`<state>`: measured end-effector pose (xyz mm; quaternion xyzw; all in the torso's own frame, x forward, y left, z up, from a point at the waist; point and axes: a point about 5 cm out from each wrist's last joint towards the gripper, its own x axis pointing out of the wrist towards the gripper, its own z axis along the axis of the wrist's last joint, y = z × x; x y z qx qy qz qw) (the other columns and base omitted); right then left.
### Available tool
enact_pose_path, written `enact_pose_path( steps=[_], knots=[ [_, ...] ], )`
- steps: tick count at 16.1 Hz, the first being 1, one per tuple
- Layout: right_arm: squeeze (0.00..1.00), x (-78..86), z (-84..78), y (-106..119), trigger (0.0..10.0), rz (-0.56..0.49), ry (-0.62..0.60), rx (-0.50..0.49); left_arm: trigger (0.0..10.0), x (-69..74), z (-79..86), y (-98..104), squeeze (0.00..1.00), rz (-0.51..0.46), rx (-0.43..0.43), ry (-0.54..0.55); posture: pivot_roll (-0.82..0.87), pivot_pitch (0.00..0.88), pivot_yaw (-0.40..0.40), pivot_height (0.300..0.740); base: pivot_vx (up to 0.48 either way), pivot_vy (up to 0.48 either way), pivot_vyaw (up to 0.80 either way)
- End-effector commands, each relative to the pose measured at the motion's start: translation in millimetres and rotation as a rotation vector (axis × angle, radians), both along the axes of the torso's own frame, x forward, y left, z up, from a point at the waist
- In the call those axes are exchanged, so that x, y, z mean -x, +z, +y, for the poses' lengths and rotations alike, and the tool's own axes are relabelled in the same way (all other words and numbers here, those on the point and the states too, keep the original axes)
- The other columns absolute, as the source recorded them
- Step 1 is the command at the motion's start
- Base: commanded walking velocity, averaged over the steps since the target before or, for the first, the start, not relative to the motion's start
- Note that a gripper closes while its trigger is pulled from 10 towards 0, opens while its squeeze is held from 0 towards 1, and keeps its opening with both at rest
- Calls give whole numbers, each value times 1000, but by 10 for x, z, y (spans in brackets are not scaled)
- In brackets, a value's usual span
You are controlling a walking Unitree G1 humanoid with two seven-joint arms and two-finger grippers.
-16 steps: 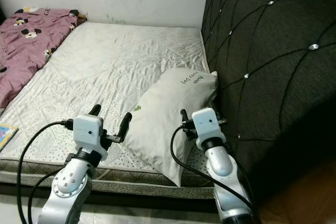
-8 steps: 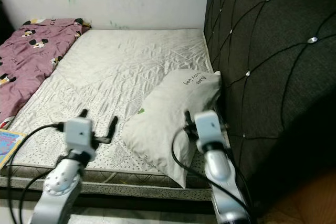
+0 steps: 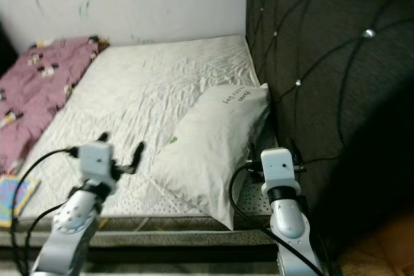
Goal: Clean up the room
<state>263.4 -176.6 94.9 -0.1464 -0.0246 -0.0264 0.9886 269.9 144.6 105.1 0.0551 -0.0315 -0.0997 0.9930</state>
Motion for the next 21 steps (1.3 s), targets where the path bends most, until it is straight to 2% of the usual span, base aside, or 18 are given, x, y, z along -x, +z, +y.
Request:
enact_pose_path(
  steps=[1, 4, 7, 12, 14, 17, 21],
  knots=[
    [0, 21, 6, 49, 10000, -18, -21, -11, 10000, 18, 66, -8, 0, 18, -7, 12, -181, 0, 175, 740, 0, 0, 0],
    [0, 44, 23, 100, 10000, -28, -16, -19, 10000, 84, 117, -20, 0, 19, 5, 37, -178, 0, 159, 740, 0, 0, 0],
    [0, -9, 95, 123, 10000, -20, 14, -35, 10000, 188, 109, 3, 0, 18, 12, 56, -92, 0, 120, 740, 0, 0, 0],
    [0, -79, 275, 98, 10000, 17, 83, -60, 10000, 211, 97, 50, 0, 0, 32, 117, -32, 0, 66, 740, 0, 0, -93],
    [0, -96, 272, 104, 10000, 18, 98, -62, 10000, 244, 51, 49, 0, 6, 35, 107, -16, 0, 48, 740, 0, 0, -800],
    [0, -149, 279, 135, 10000, 14, 121, -46, 10000, 244, 26, 70, 0, -2, 47, 123, -10, 0, 27, 740, 0, 0, 0],
    [0, -135, 224, 144, 10000, 28, 103, -57, 10000, 275, 14, 70, 0, 9, 61, 116, -17, 4, 26, 740, 0, 0, -200]
  ],
)
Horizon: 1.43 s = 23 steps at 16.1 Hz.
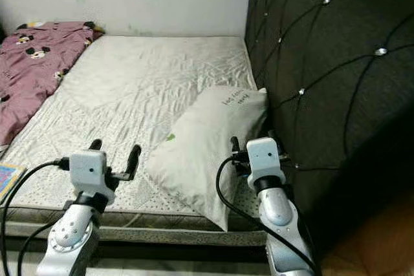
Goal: Clean up the room
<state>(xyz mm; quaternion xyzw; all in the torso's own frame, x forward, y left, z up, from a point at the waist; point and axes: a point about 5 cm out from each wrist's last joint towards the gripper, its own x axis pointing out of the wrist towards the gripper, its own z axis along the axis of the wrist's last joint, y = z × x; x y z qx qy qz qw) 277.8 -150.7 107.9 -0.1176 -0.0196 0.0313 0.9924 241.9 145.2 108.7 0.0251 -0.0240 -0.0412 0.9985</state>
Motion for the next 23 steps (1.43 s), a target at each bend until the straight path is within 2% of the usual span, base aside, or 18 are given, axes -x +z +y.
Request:
enact_pose_path(
  steps=[1, 4, 12, 15, 23],
  knots=[
    [0, 23, -63, -10, 10000, 13, -20, -3, 10000, -6, 7, 32, 0, -3, -8, 2, -19, 9, 28, 740, 0, 0, -800],
    [0, 27, -69, 8, 10000, 5, -21, 7, 10000, -22, 24, 49, 0, -6, -17, 7, -21, 23, 31, 740, 0, 0, -800],
    [0, 16, -58, 32, 10000, 2, -8, -7, 10000, -16, 41, 85, 0, -7, -10, 29, -7, 49, 23, 740, 0, 0, 0],
    [0, 22, -55, 21, 10000, 5, -8, -1, 10000, -5, 14, 119, 0, -27, -7, -12, -4, 55, 22, 740, 0, 0, 0],
    [0, 22, -62, 12, 10000, 14, -19, -12, 10000, 10, -11, 122, 0, -25, -20, -43, -5, 56, 30, 740, 195, 0, -168]
  ],
)
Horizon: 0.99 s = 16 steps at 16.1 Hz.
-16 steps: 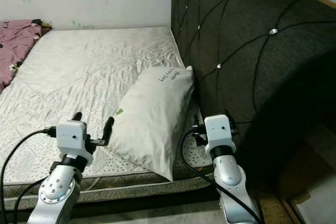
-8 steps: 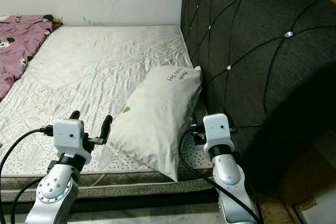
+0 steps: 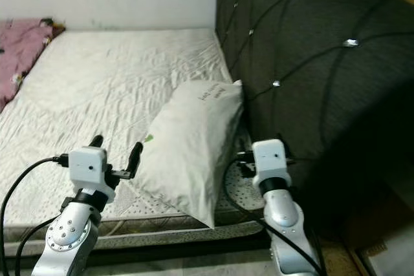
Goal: Clean up the room
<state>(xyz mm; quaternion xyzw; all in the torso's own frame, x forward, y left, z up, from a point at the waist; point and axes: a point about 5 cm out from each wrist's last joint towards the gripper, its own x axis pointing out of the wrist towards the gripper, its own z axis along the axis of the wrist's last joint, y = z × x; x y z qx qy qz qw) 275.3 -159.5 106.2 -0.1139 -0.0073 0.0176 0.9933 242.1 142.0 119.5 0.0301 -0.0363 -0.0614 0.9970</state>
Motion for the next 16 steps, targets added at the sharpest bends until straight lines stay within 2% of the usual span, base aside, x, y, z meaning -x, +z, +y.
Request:
enact_pose_path(
  steps=[1, 6, 8, 13, 16],
  knots=[
    [0, -1, 28, 28, 10000, -7, 11, -5, 10000, 14, 19, 13, 0, 0, -9, -4, -4, 56, 30, 740, 274, 0, 0],
    [0, -4, 37, 17, 10000, -1, 13, -8, 10000, 19, 7, 11, 0, 6, -1, -20, -1, 55, 31, 740, 221, 0, 0],
    [0, -7, 38, 11, 10000, 2, 11, -10, 10000, 18, 5, 11, 0, 6, -1, -25, -1, 53, 33, 740, 307, 0, -800],
    [0, -13, 41, 15, 10000, 0, 12, -7, 10000, 12, 0, 9, 0, 9, -2, -27, -1, 55, 31, 740, 291, 0, 0],
    [0, -22, 36, 18, 10000, 0, 10, -8, 10000, -5, 11, -20, 0, 36, -1, 5, 1, 59, 31, 740, 0, 0, 0]
  ],
)
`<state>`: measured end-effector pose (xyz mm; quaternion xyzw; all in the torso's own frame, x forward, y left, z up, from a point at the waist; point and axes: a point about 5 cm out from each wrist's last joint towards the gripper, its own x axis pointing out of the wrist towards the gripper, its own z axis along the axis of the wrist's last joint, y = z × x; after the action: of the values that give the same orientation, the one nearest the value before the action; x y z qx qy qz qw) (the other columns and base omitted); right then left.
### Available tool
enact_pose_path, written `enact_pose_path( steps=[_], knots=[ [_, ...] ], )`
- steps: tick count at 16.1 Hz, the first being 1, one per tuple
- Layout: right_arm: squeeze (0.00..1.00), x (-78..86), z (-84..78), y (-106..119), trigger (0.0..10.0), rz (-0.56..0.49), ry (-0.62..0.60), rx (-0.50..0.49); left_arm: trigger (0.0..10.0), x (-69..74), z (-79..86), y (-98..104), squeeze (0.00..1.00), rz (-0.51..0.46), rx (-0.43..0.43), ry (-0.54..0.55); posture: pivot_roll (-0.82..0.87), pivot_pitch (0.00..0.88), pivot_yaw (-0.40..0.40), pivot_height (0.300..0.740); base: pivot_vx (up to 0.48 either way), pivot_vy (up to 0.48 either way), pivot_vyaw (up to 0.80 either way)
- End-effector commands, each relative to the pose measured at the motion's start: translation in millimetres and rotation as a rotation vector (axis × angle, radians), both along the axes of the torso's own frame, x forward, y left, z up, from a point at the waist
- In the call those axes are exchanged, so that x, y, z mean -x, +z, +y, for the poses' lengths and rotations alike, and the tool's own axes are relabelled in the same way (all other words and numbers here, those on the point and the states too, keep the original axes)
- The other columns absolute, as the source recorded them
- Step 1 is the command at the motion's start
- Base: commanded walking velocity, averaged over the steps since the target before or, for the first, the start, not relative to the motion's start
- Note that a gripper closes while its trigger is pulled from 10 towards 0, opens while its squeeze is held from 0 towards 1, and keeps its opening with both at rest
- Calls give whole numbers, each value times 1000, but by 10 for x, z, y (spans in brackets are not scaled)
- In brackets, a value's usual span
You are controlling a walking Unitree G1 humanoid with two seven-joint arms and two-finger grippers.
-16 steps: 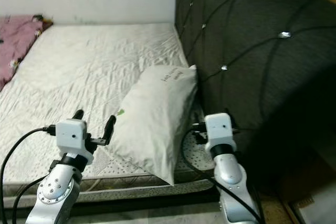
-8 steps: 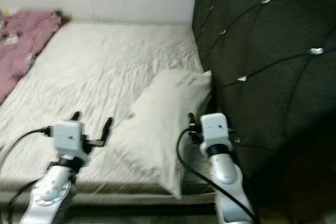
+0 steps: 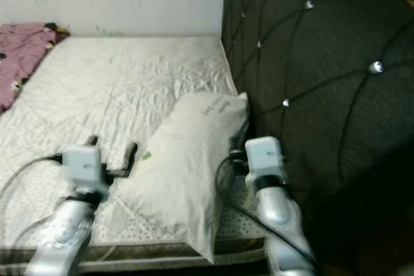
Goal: Clean up the room
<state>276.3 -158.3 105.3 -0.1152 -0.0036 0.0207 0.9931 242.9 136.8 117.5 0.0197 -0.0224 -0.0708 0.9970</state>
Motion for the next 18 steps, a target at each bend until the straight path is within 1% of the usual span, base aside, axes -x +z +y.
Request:
enact_pose_path(
  steps=[1, 5, 8, 12, 15, 16, 17, 18],
  knots=[
    [0, -13, 26, 25, 10000, -7, 5, -10, 10000, 2, 61, 1, 0, 6, -20, 21, 1, 60, 31, 740, 0, 0, 0],
    [0, -13, 23, 30, 10000, -11, 7, -10, 10000, 2, 56, 5, 0, 5, -20, 24, 0, 59, 29, 740, 0, 0, 0],
    [0, 3, 16, 57, 10000, -17, 23, -12, 10000, 23, 80, 11, 0, 6, -21, 38, 3, 63, 27, 740, 0, 0, 0],
    [0, 32, 28, 48, 10000, 0, 49, -25, 10000, 28, 120, 11, 0, 14, -20, 68, 6, 77, 24, 740, 0, 0, 0],
    [0, 36, 44, 118, 10000, -8, 74, -29, 10000, 28, 135, 29, 0, 7, -24, 84, 5, 80, 19, 740, 0, 0, 0],
    [0, 82, 65, 140, 10000, -1, 99, -38, 10000, 48, 157, 33, 0, 10, -21, 96, 6, 79, 17, 740, 0, 0, 0],
    [0, 94, 69, 141, 10000, 1, 105, -40, 10000, 53, 160, 31, 0, 11, -20, 98, 6, 79, 16, 740, 0, 0, 0],
    [0, 155, 89, 115, 10000, 13, 129, -37, 10000, 56, 162, 13, 0, 20, -12, 103, 4, 80, 15, 740, 0, 0, 0]
  ],
)
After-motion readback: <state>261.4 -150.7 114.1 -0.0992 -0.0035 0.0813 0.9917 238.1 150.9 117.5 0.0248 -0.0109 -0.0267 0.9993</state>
